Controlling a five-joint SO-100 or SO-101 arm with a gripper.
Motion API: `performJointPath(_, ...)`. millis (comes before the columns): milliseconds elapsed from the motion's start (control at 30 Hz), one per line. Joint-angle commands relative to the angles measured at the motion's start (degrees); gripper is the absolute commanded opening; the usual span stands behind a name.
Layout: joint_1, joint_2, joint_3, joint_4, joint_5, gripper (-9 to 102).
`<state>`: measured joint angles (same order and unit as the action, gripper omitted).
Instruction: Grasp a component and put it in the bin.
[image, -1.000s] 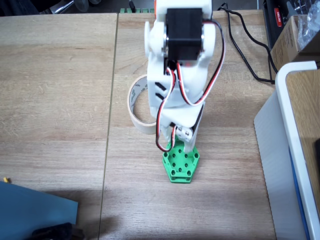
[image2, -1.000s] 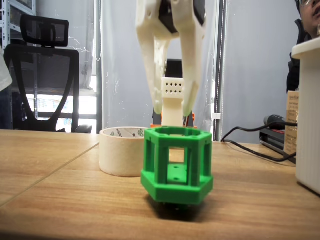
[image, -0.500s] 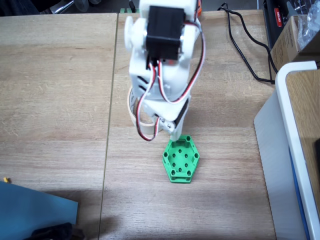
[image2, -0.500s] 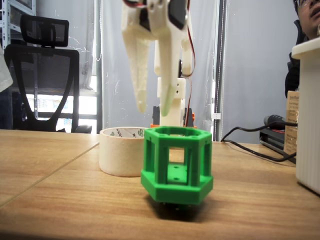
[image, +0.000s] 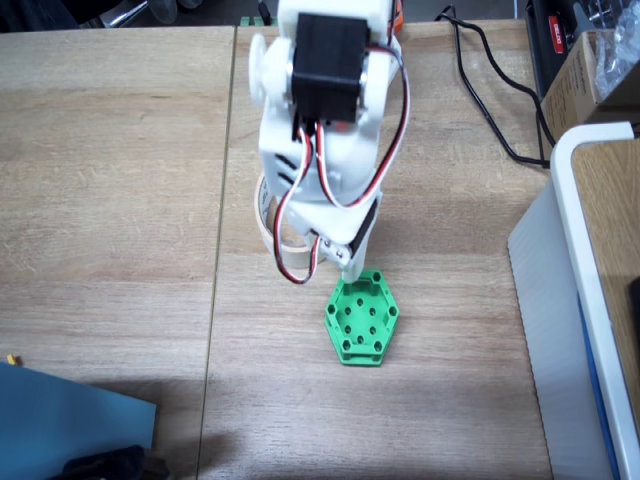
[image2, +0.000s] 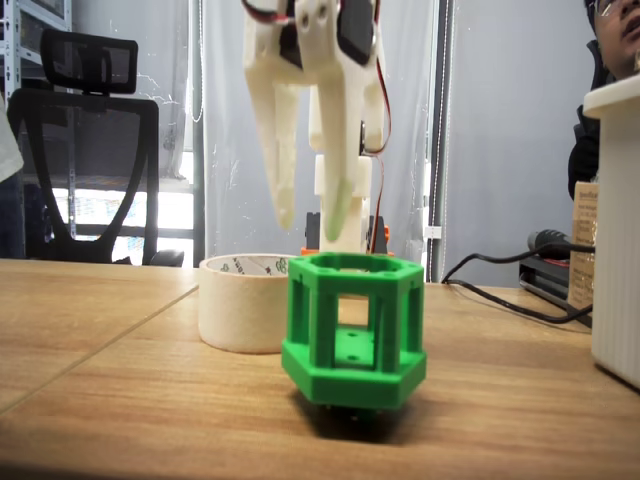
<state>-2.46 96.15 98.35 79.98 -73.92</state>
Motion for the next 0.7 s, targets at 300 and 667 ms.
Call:
performJointPath(300,0.44,-1.49,-7.12,0.62,-0.35,16)
performJointPath(667,0.53,-6.94,-7.21,0.26,-0.09,16)
